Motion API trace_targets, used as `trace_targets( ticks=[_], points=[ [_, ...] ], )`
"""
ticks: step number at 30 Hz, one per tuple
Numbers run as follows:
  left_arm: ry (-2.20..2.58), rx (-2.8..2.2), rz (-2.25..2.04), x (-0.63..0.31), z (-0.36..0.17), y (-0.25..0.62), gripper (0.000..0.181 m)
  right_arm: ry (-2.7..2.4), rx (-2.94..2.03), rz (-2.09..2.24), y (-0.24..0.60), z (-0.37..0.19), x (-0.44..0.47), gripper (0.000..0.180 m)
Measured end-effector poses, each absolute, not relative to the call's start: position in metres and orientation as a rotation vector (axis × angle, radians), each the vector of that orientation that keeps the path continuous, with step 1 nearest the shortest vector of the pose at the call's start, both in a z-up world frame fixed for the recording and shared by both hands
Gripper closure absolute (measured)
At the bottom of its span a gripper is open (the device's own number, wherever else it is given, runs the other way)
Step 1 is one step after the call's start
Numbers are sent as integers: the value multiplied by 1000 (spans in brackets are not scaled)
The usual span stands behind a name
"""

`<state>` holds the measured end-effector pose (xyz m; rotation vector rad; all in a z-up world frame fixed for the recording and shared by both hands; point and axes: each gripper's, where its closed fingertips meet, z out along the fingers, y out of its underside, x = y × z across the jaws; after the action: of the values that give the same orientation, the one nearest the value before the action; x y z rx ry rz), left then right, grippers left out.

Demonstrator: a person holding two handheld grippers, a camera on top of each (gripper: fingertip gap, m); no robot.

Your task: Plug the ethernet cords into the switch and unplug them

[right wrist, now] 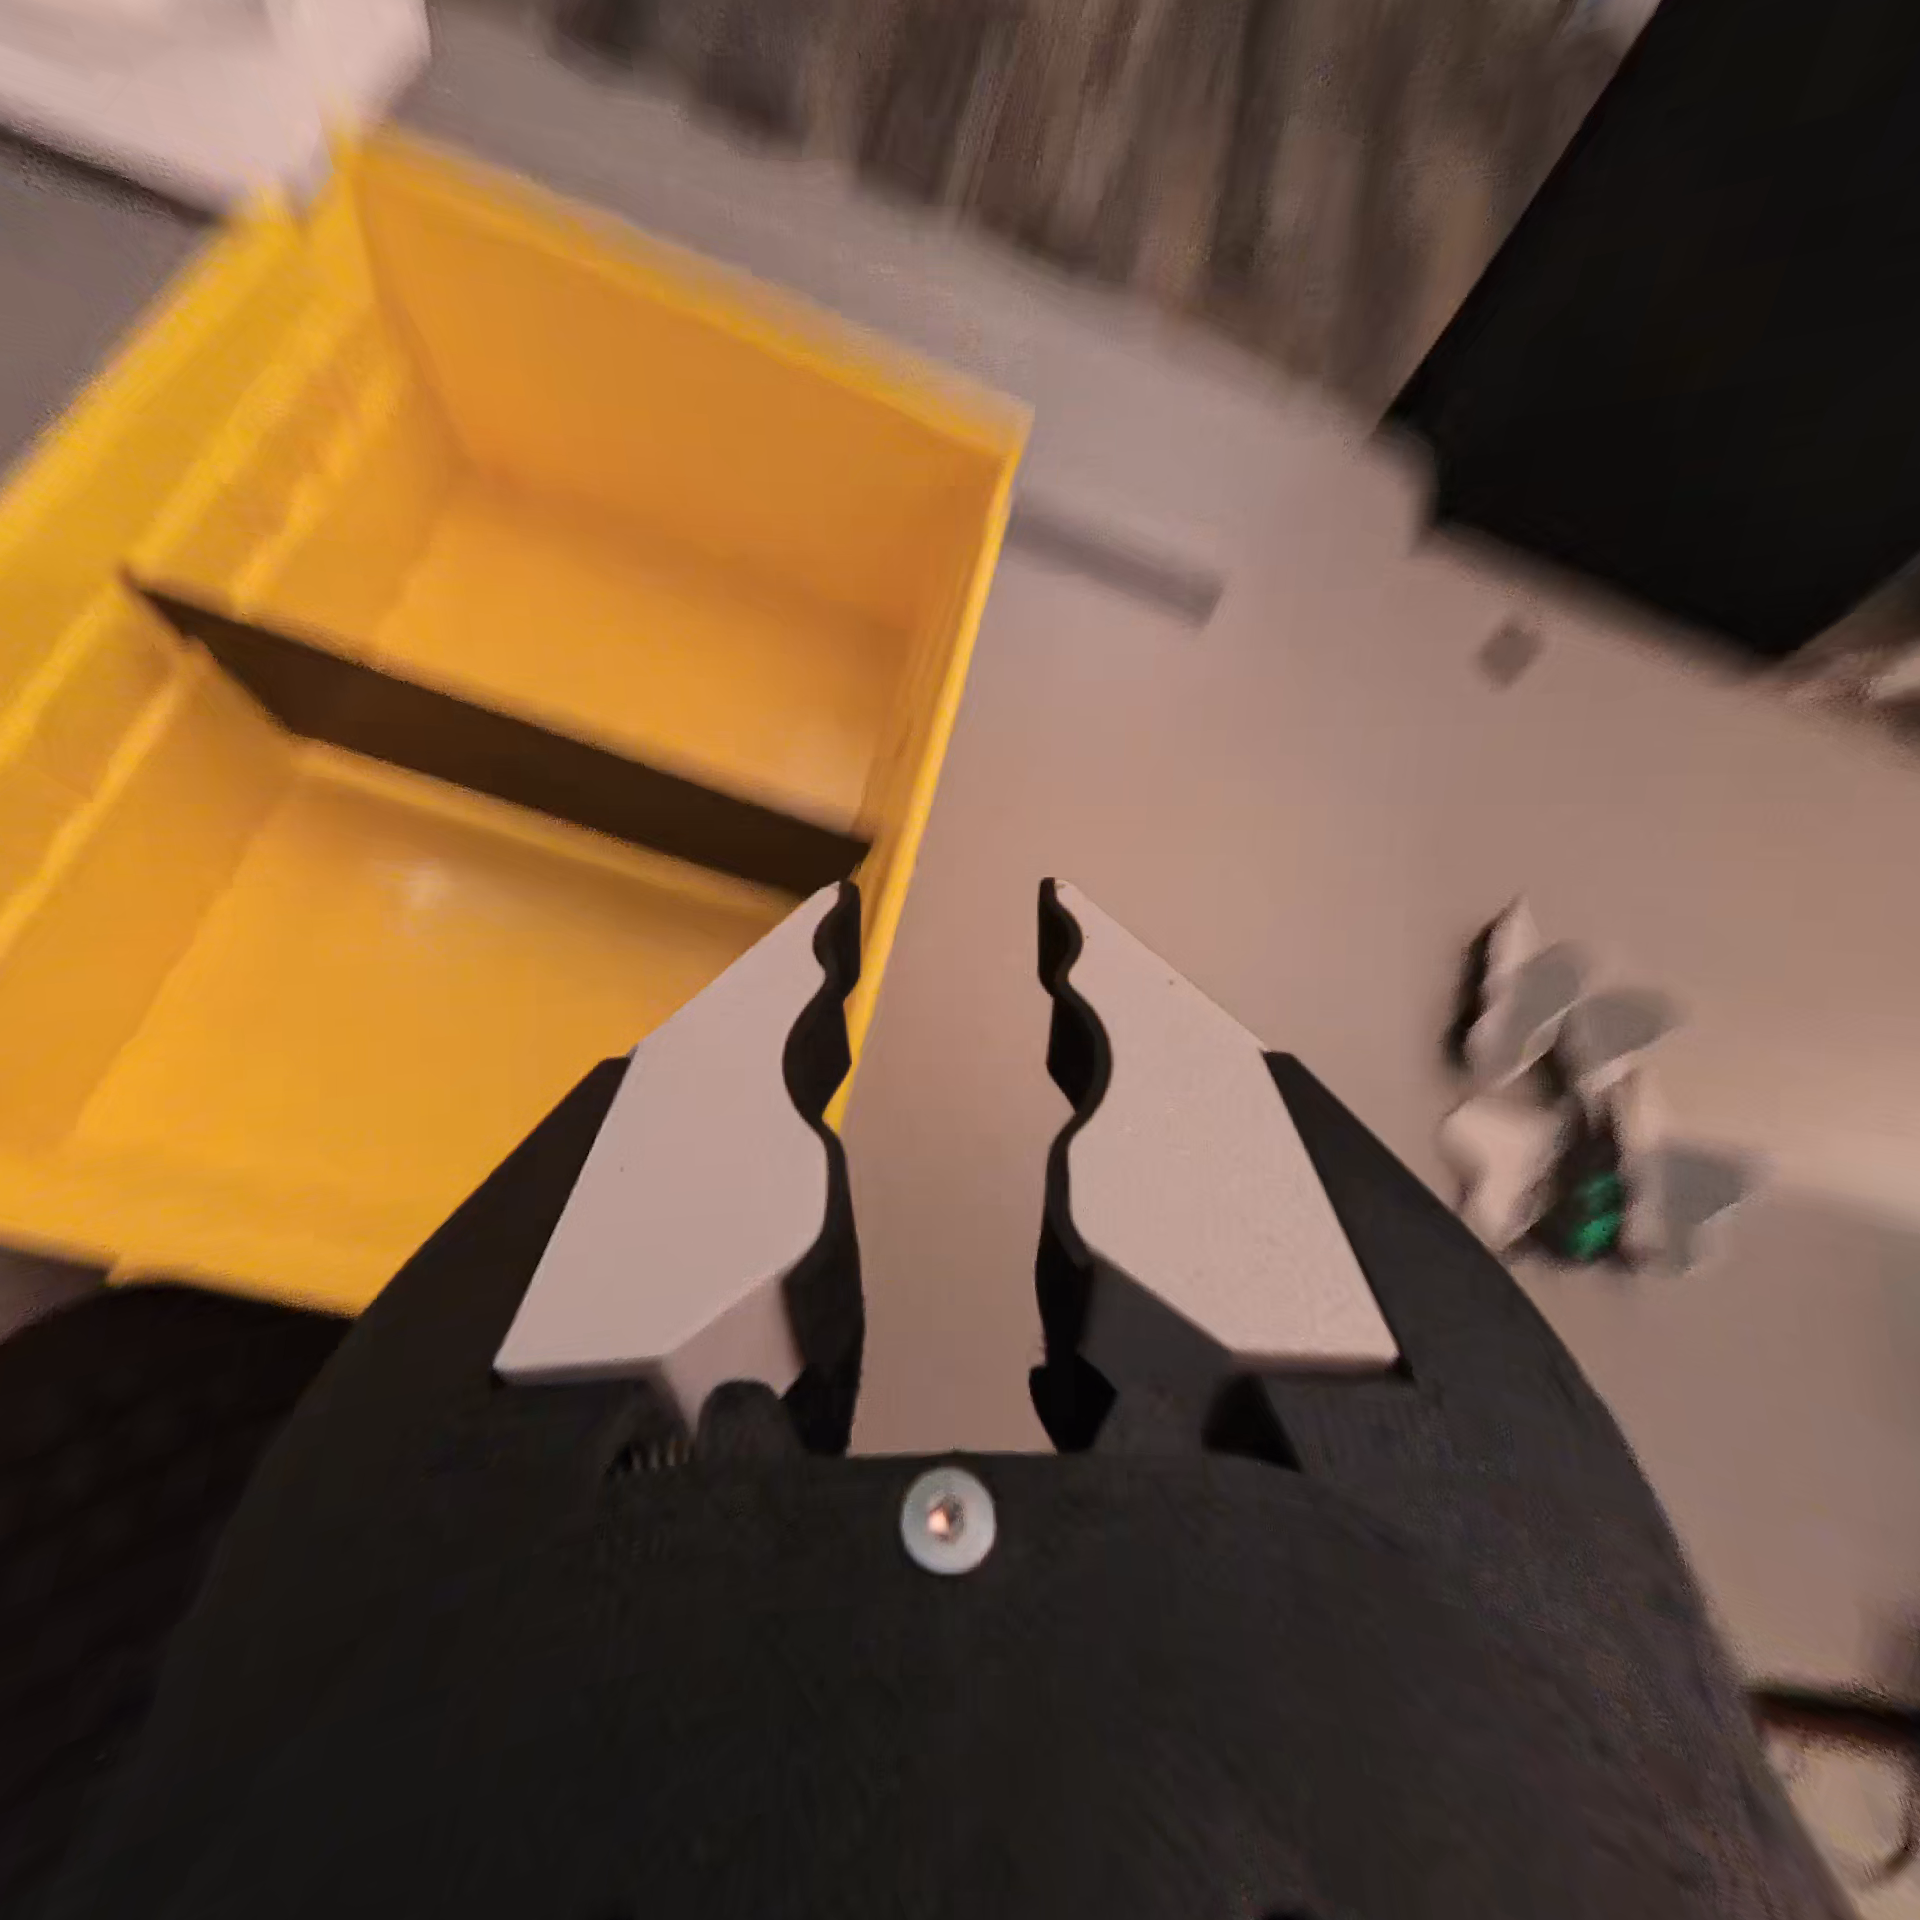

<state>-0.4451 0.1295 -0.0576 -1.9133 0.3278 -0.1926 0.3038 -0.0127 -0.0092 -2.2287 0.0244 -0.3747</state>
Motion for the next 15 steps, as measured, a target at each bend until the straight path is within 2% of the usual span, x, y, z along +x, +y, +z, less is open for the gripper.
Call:
trace_targets(
  ticks=[2, 4, 7, 9, 11, 15],
  points=[
    [380, -1829, -279, -427, -37, 121, 103, -101, -1941, -513, -5, 52, 297, 140],
    [479, -1751, -403, -396, -16, 111, 100, -196, -1725, -553, -3, 102, 276, 126],
    [630, -1685, -482, -354, 2, 104, 95, -302, -1602, -456, 8, 140, 234, 113],
    [712, -1670, -429, -336, 3, 111, 95, -360, -1525, -410, 15, 160, 207, 110],
    [804, -1678, -362, -319, -3, 121, 101, -446, -1402, -362, 17, 180, 173, 132],
    [975, -1754, -282, -290, -16, 137, 97, -569, -1107, -308, 7, 221, 112, 179]
  ],
)
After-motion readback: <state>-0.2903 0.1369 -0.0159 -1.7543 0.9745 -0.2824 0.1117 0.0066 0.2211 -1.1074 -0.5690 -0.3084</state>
